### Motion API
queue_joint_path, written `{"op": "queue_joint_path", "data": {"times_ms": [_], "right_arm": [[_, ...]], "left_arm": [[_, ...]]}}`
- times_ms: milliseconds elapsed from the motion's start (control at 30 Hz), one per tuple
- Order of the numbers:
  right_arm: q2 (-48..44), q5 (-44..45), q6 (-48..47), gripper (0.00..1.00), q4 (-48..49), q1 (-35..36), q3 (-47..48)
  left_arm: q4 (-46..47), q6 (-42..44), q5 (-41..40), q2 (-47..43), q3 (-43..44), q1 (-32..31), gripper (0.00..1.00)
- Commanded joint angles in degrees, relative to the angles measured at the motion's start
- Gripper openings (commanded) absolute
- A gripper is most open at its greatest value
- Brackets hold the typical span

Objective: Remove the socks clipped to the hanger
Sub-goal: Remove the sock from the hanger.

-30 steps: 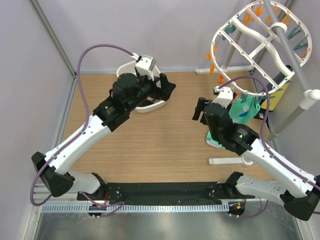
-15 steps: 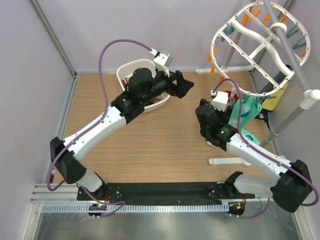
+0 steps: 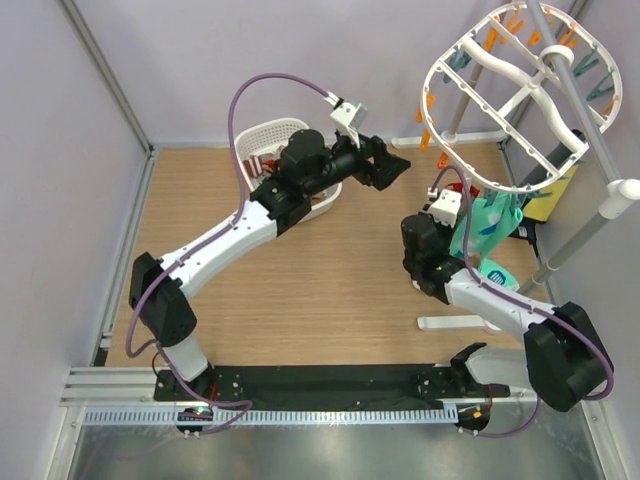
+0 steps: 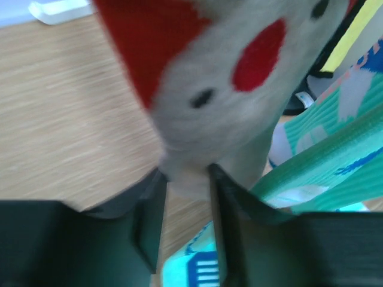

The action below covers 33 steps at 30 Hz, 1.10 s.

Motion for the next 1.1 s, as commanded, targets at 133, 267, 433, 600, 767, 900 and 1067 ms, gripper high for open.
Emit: {"op": "queue_joint_path", "data": {"times_ms": [133, 267, 433, 600, 767, 900, 1067], "right_arm": [[-8.75, -8.17, -4.09, 0.1, 10.53, -0.7, -5.22], [-12.73, -10.91, -3.74, 0.01, 9.65, -0.7, -6.72], [-18.35, -14.43, -3.12, 0.01, 8.24, -0.7, -8.21], [-19.85, -17.76, -1.02, 0.01, 8.68, -0.62, -10.4], [-22.31, -20.32, 0.13, 0.01, 9.74, -0.79, -12.26], [-23.63, -21.99, 0.04, 0.01, 9.56, -0.88, -12.43], [-24.33, -21.9, 0.57, 0.01, 9.73, -1.23, -12.87]], "left_arm": [[2.92, 3.34, 1.64, 3.85, 7.37, 0.08, 0.77], [3.89, 3.71, 6.82, 7.72, 11.5, 0.08, 0.73], [4.32, 1.42, 13.42, 13.88, 17.05, -0.79, 0.64], [7.14, 6.07, 6.24, 12.74, 13.62, -4.75, 0.65], [11.0, 2.48, 8.32, 15.72, 13.79, -5.72, 0.64], [15.56, 0.72, 11.4, 16.96, 12.57, -5.98, 0.63], [14.17, 0.54, 11.31, 19.77, 15.47, -6.16, 0.61]]}}
